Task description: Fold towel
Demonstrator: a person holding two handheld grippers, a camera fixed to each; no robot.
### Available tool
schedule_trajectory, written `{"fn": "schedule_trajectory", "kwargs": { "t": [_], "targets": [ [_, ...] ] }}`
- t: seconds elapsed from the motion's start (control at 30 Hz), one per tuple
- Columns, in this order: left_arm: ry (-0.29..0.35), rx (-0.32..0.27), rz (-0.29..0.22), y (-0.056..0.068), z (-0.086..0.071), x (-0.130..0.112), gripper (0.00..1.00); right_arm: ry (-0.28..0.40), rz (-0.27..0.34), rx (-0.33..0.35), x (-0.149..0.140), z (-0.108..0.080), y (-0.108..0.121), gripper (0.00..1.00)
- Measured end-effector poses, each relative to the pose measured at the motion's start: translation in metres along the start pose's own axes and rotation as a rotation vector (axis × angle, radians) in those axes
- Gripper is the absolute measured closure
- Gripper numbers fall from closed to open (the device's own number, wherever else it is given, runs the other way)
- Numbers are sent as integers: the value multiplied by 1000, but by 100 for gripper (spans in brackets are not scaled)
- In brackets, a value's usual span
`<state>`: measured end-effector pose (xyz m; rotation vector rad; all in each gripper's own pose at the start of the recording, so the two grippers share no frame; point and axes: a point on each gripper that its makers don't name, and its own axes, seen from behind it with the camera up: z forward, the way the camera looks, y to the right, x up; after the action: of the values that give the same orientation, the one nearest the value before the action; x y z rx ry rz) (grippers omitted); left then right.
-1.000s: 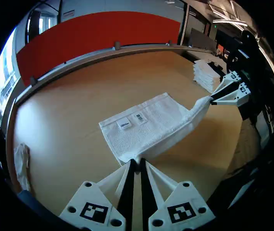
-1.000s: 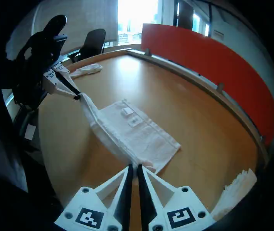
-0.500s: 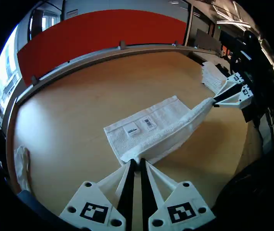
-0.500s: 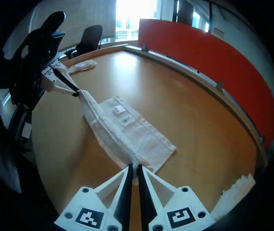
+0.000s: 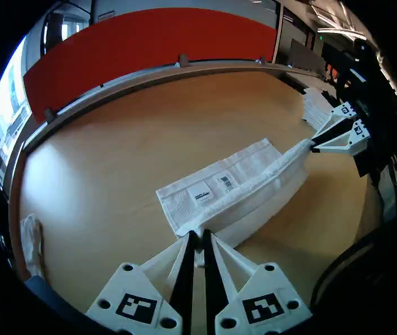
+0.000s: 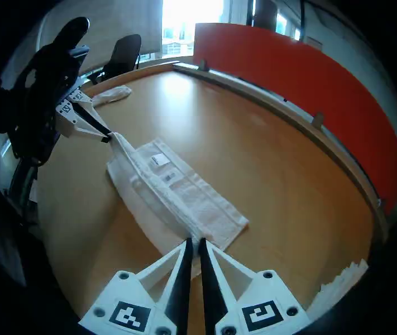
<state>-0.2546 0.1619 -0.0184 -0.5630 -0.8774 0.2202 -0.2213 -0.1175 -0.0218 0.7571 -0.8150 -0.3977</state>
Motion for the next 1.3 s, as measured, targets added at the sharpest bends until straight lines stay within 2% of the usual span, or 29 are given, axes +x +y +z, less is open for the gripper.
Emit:
{"fn": "schedule_trajectory", "kwargs": {
  "t": [0.47, 0.67, 0.8, 0.9, 1.0, 1.2, 1.3],
  "targets": [
    [-21, 14, -2, -7, 28, -11, 89, -30, 44, 6, -17, 26, 4, 90],
    [-31, 41, 7, -14, 43, -15, 88, -33, 60, 5, -21, 37, 8, 89],
    [-36, 54, 11, -15, 51, -15, 88, -44, 58, -8, -24, 41, 12, 86],
    [-41, 62, 5, -17, 56, -16, 87, -51, 55, -21, -26, 44, 16, 80],
    [-46, 73, -7, -19, 60, -17, 76, -55, 55, -39, -28, 47, 20, 70],
    [-53, 95, -14, -25, 63, -18, 54, -63, 53, -75, -31, 51, 29, 41],
    [-53, 108, -8, -30, 63, -18, 42, -68, 40, -85, -32, 52, 32, 35]
  ]
}}
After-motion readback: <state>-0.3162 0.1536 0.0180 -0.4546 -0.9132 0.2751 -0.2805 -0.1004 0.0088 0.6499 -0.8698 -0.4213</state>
